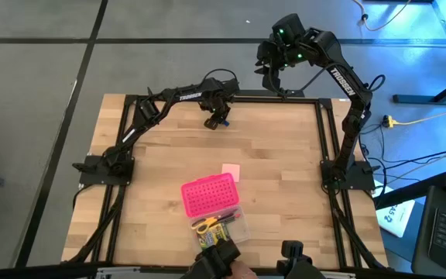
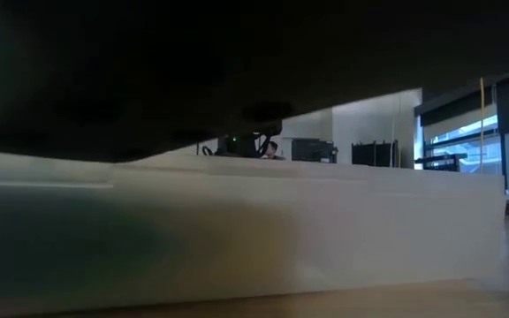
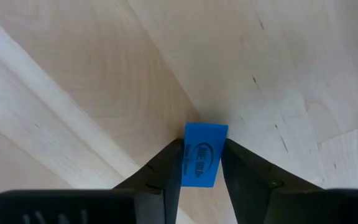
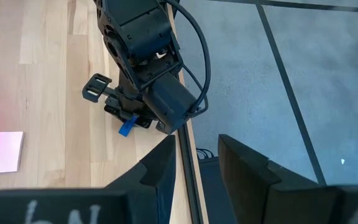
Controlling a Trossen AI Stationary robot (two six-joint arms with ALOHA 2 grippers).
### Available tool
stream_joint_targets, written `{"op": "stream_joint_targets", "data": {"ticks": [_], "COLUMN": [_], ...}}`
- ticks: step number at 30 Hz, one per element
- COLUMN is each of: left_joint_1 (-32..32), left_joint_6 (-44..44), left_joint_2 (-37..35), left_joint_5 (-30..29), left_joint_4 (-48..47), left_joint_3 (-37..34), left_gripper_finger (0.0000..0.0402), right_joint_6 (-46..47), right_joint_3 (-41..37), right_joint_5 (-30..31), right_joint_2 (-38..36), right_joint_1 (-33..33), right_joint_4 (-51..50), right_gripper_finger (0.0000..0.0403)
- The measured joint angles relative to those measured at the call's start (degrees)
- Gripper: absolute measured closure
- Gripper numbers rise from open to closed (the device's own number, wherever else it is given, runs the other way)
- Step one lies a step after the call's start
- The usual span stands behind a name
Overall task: Pack school essentials
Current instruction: Put the blue eraser into the pink supply box
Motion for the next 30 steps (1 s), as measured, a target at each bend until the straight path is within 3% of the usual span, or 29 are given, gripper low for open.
{"op": "stream_joint_targets", "data": {"ticks": [30], "left_joint_1": [0.5], "left_joint_6": [5.4], "left_joint_2": [0.2], "left_joint_5": [0.4], "left_joint_4": [2.9], "left_joint_3": [1.2], "left_gripper_finger": [0.0317], "right_joint_6": [0.0], "right_joint_3": [0.0], "right_joint_5": [0.0], "right_joint_2": [0.0], "right_joint_1": [0.0], "right_joint_4": [0.0], "right_gripper_finger": [0.0280]}}
